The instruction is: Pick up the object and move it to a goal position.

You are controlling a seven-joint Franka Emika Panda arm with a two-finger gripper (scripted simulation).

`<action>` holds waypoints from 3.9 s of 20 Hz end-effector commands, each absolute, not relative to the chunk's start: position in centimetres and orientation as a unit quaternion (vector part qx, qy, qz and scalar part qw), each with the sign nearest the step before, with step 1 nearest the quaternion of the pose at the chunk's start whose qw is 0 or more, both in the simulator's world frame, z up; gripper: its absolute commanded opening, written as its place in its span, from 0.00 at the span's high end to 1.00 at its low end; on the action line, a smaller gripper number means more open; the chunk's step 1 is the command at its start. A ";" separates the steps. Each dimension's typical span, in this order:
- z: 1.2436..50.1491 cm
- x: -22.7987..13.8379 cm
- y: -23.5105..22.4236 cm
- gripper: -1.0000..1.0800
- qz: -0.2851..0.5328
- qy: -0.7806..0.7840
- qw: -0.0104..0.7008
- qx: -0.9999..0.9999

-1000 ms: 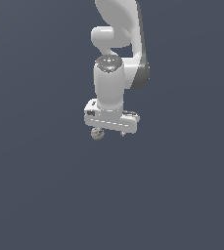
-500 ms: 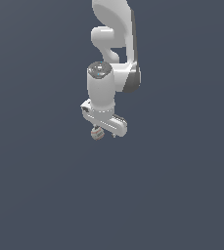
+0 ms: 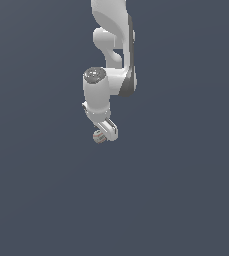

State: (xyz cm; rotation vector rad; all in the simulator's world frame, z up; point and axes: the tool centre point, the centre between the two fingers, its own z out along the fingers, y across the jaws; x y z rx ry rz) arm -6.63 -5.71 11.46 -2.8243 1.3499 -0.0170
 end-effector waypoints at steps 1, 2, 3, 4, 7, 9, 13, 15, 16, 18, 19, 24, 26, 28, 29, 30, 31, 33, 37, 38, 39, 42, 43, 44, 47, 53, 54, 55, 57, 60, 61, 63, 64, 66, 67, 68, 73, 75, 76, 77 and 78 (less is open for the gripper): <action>11.0 -7.4 -6.3 0.04 -0.004 0.463 0.004 -0.886; 10.8 -7.6 -6.5 0.04 -0.003 0.473 0.004 -0.881; 10.6 -7.9 -6.6 0.04 -0.003 0.483 0.003 -0.876; 10.5 -8.1 -6.8 0.04 -0.002 0.492 0.003 -0.871; 10.2 -8.6 -7.2 0.04 -0.001 0.514 0.001 -0.858; 10.0 -8.9 -7.4 0.04 -0.001 0.524 0.001 -0.852; 9.8 -9.2 -7.6 0.04 0.000 0.536 0.000 -0.844; 9.8 -9.2 -7.6 0.04 0.000 0.537 0.000 -0.843; 9.8 -9.2 -7.6 0.04 0.000 0.535 0.000 -0.845; 9.7 -9.2 -7.6 0.04 0.000 0.535 0.000 -0.845; 9.5 -9.2 -7.6 0.04 0.000 0.535 0.000 -0.845; 7.7 -9.3 -7.6 0.04 0.000 0.536 0.000 -0.844; 6.7 -9.3 -7.6 0.04 0.000 0.537 0.000 -0.844; 5.8 -9.3 -7.6 0.04 0.000 0.537 0.000 -0.843; 5.5 -9.3 -7.7 0.04 0.000 0.537 0.000 -0.843; 5.2 -9.3 -7.6 0.04 0.000 0.537 0.000 -0.843; 5.0 -9.3 -7.6 0.04 0.000 0.538 0.000 -0.843; 4.8 -9.3 -7.6 0.04 0.000 0.538 0.000 -0.843; 4.8 -9.3 -7.6 1.00 0.000 0.538 0.000 -0.843; 4.8 -9.3 -7.6 1.00 0.000 0.538 0.000 -0.843; 4.8 -9.3 -7.6 1.00 0.000 0.538 0.000 -0.843; 4.8 -9.3 -7.6 1.00 0.000 0.538 0.000 -0.843; 4.8 -9.3 -7.6 1.00 0.000 0.538 0.000 -0.843; 4.8 -9.3 -7.6 1.00 0.000 0.538 0.000 -0.843; 4.9 -9.1 -7.5 1.00 -0.001 0.537 0.001 -0.843; 5.7 -8.2 -5.9 1.00 -0.001 0.537 0.001 -0.843; 6.0 -8.0 -5.5 1.00 -0.001 0.537 0.001 -0.843; 6.2 -7.7 -5.0 1.00 -0.001 0.537 0.001 -0.843; 6.8 -7.0 -3.8 1.00 -0.001 0.537 0.000 -0.843; 8.0 -5.7 -1.6 1.00 -0.001 0.537 0.000 -0.843; 8.4 -5.3 -0.8 1.00 -0.001 0.538 0.000 -0.843; 9.2 -4.3 0.8 1.00 -0.001 0.538 0.000 -0.843; 9.6 -3.8 1.7 1.00 -0.001 0.538 0.000 -0.843; 10.6 -2.7 3.5 1.00 -0.001 0.538 -0.001 -0.843; 11.0 -2.2 4.4 1.00 -0.001 0.538 -0.001 -0.843; 11.5 -1.6 5.3 1.00 -0.001 0.538 -0.001 -0.843; 13.7 1.0 9.6 1.00 -0.001 0.538 -0.001 -0.843; 14.4 1.9 11.1 1.00 -0.001 0.538 -0.001 -0.843; 14.8 2.4 11.8 1.00 -0.001 0.538 -0.001 -0.843; 15.1 2.8 12.4 1.00 -0.001 0.538 -0.001 -0.843; 15.5 3.2 13.1 1.00 -0.001 0.538 -0.001 -0.843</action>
